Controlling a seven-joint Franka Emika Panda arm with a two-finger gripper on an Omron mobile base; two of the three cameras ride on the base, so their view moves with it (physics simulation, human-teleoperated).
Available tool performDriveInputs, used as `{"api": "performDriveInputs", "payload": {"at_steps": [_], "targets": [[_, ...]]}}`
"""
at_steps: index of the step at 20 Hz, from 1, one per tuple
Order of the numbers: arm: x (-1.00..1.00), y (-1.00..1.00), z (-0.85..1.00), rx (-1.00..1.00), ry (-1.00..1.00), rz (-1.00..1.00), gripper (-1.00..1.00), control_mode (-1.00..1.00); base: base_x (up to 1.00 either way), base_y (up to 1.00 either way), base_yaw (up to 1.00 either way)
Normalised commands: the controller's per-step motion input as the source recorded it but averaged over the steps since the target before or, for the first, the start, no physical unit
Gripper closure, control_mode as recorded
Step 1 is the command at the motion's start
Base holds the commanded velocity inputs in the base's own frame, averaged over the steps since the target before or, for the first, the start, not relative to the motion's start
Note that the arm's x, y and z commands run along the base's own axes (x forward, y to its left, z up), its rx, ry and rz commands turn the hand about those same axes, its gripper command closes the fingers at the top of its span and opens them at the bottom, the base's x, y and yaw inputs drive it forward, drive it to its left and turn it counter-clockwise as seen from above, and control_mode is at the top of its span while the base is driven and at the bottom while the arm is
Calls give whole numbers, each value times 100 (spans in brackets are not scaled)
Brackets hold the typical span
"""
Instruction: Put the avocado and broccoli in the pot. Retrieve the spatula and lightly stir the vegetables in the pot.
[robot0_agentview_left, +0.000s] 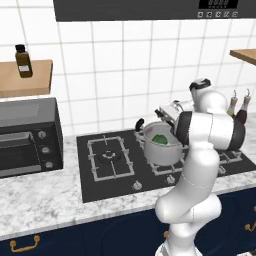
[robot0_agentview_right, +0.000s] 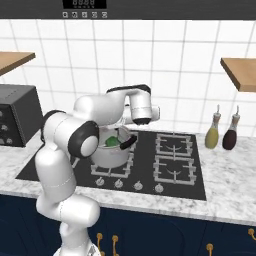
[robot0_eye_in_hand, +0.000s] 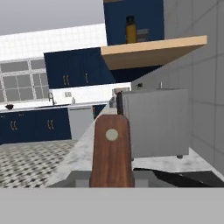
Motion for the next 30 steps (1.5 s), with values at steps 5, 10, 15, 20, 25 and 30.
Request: {"api": "performDriveInputs", "payload": {"at_steps": [5,10,15,20,25,30], "targets": [[0,-16,4,-8,-5,-4,100,-100,0,0,0],[-6,14,-16,-2,-1,-1,100,-100,0,0,0],[6,70,-15,-2,0,3,100,-100,0,0,0],[27,17,0,3,0,1,100,-100,0,0,0],[10,0,-22,1,2,3,100,-100,0,0,0],[3,-11,-30,2,-2,-4,100,-100,0,0,0]]}}
